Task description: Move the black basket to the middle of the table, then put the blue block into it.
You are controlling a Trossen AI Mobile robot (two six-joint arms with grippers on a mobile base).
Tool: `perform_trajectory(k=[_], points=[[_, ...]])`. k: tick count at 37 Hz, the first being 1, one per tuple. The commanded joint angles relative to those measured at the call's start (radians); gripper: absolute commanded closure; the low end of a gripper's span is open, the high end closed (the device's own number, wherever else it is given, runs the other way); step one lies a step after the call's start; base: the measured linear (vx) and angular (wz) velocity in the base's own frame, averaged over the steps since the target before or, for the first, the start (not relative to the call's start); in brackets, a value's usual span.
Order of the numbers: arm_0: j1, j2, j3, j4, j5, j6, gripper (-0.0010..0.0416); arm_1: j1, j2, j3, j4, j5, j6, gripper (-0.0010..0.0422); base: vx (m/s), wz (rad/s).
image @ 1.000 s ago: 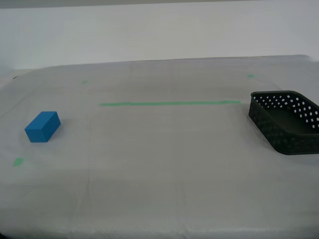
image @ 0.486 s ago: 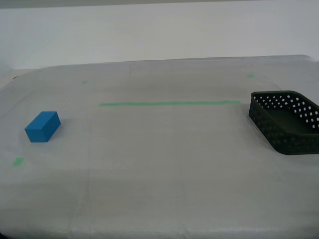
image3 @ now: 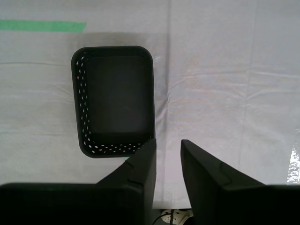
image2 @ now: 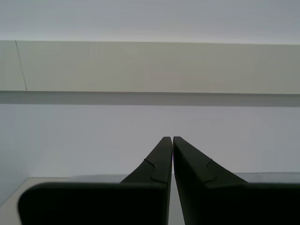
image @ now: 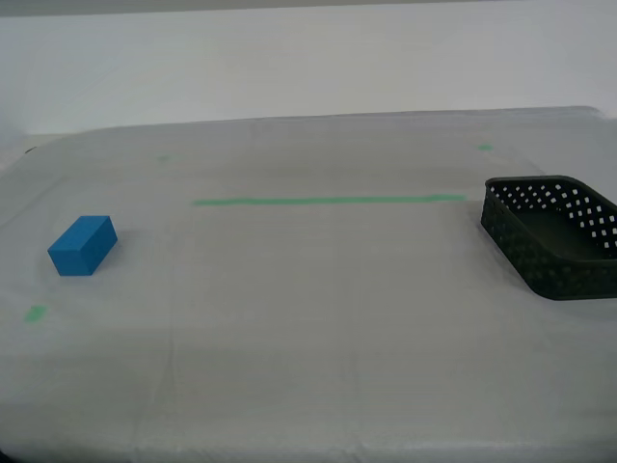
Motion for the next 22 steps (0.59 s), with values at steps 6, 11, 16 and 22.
perform_trajectory(k=[6,11,16,22], points=[[0.0,-0.001,0.001,0.0,0.003,0.005,0.0237,0.0,0.0,0.0,0.004,-0.001,0.002,0.0412,0.0,0.0],[0.0,-0.001,0.001,-0.001,0.003,0.018,0.0164,0.0,0.0,0.0,0.004,-0.001,0.002,0.0412,0.0,0.0],[0.0,-0.001,0.001,-0.001,0.003,0.024,0.0084,0.0,0.0,0.0,0.004,-0.001,0.002,0.0412,0.0,0.0],[0.0,-0.001,0.001,0.0,0.003,0.028,0.0004,0.0,0.0,0.0,0.004,-0.001,0.002,0.0412,0.0,0.0]])
